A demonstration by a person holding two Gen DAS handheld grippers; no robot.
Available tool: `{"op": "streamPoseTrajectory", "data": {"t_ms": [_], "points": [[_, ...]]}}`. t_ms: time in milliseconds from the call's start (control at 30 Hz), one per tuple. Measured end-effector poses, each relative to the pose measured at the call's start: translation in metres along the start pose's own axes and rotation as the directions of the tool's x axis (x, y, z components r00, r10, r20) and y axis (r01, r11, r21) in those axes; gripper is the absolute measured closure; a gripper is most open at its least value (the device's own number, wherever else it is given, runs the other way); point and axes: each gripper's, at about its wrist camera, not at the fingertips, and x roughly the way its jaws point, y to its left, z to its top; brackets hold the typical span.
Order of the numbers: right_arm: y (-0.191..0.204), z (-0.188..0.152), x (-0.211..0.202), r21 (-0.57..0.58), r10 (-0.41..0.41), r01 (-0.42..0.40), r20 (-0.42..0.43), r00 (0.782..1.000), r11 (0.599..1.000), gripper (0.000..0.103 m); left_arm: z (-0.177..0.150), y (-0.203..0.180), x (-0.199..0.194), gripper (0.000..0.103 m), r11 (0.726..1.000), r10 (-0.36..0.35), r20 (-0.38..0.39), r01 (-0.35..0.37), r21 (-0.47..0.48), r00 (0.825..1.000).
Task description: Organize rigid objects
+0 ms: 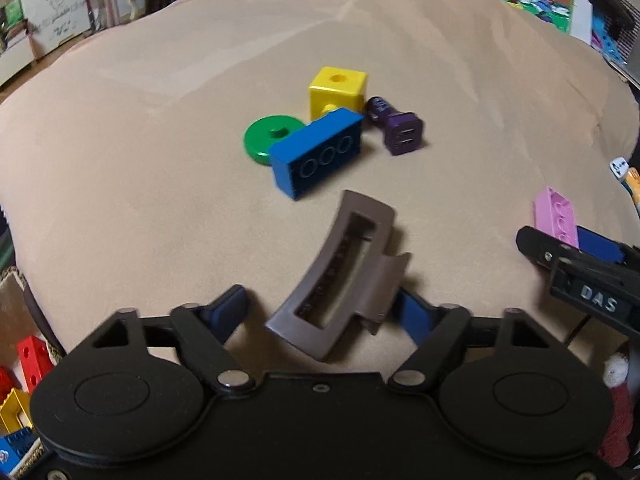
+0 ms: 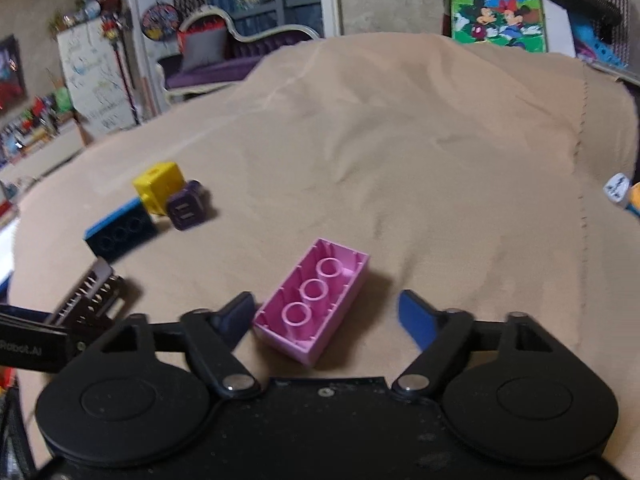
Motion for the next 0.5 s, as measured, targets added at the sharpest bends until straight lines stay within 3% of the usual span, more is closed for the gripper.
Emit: {"op": "streamPoseTrajectory", "data": {"t_ms": [33, 67, 167, 233, 300, 333, 367, 433, 500], "points": [[0.000, 0.001, -0.002, -0.005, -0.001, 0.001, -0.006, 1.000, 1.000, 0.043, 0.000, -0.002, 0.000, 0.042, 1.000, -0.003, 0.002, 0.003, 0.010, 1.000], [0.000, 0.002, -0.003, -0.006, 0.011, -0.011, -0.012, 1.000, 1.000, 0.060, -0.001, -0.004, -0.002, 0.045, 1.000, -0.003, 0.004, 0.003, 0.019, 1.000], [0.005, 0.001, -0.011, -0.084, 0.065, -0.066, -0.012, 0.998, 0.994, 0.072, -0.004, -0.008, -0.003, 0.045, 0.999, 0.012, 0.003, -0.012, 0.037, 1.000], [0.008, -0.006, -0.013, -0.180, 0.072, -0.073, -0.009, 0.997, 0.981, 0.073, -0.004, -0.006, -0.003, 0.045, 0.999, 0.010, 0.001, -0.010, 0.033, 1.000], [0.006, -0.011, -0.015, -0.243, 0.040, -0.035, 0.017, 0.999, 0.969, 0.061, -0.002, -0.005, -0.003, 0.045, 1.000, 0.004, -0.004, -0.004, 0.023, 1.000], [0.003, -0.011, -0.016, -0.248, 0.010, -0.002, 0.027, 1.000, 0.969, 0.047, -0.002, -0.004, -0.003, 0.044, 1.000, 0.003, -0.005, -0.003, 0.017, 1.000], [-0.004, -0.009, -0.017, -0.238, -0.036, 0.045, 0.041, 0.998, 0.970, 0.040, -0.002, -0.004, -0.003, 0.044, 1.000, 0.003, -0.006, -0.002, 0.012, 1.000], [-0.019, -0.006, -0.017, -0.182, -0.117, 0.125, 0.053, 0.992, 0.975, 0.039, -0.003, -0.005, -0.003, 0.043, 1.000, 0.006, -0.005, -0.006, 0.013, 1.000], [-0.037, -0.003, -0.018, -0.109, -0.138, 0.141, 0.041, 0.990, 0.984, 0.039, -0.003, -0.005, -0.001, 0.039, 1.000, 0.016, -0.003, -0.015, 0.015, 1.000]]}}
